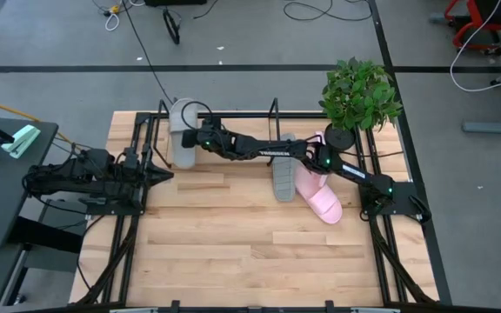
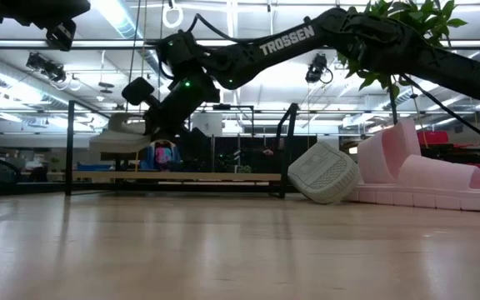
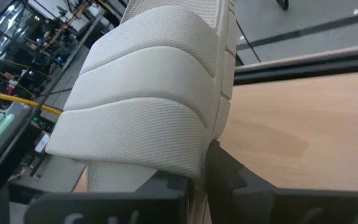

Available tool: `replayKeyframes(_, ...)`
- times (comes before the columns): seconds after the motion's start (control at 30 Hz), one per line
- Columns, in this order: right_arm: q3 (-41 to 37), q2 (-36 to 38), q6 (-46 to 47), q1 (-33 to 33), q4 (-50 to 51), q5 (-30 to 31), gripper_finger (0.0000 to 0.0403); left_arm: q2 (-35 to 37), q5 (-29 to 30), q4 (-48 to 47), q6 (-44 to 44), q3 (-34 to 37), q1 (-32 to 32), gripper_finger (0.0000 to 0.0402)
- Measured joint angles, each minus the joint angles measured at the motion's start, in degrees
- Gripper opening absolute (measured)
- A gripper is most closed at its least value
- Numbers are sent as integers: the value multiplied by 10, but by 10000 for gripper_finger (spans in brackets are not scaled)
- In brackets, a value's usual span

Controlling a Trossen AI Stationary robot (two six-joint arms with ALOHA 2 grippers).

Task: Pick and place slides into the shelf
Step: Put the bottom gray slippers on the shelf

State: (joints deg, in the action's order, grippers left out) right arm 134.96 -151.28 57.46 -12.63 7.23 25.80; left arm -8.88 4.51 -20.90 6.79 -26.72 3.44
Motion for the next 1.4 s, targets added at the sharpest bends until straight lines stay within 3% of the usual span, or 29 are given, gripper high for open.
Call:
replayKeyframes(0.33, 0, 0, 15, -8, 4, -32, 28, 0, 0, -15, -12, 0, 0, 26)
replayKeyframes(0.77, 0, 0, 40, -16, 15, -18, 28, 0, 0, -19, -15, 0, 0, 36)
replayKeyframes(1.13, 0, 0, 8, -7, 16, -25, 28, -1, 1, -13, -34, 0, 0, 28)
replayKeyframes(1.23, 0, 1, -3, -4, 15, -27, 28, -14, 31, 21, -50, -1, 0, 29)
replayKeyframes(1.4, 0, 2, -6, -3, 14, -42, 28, -99, 150, -16, -103, -51, 0, 28)
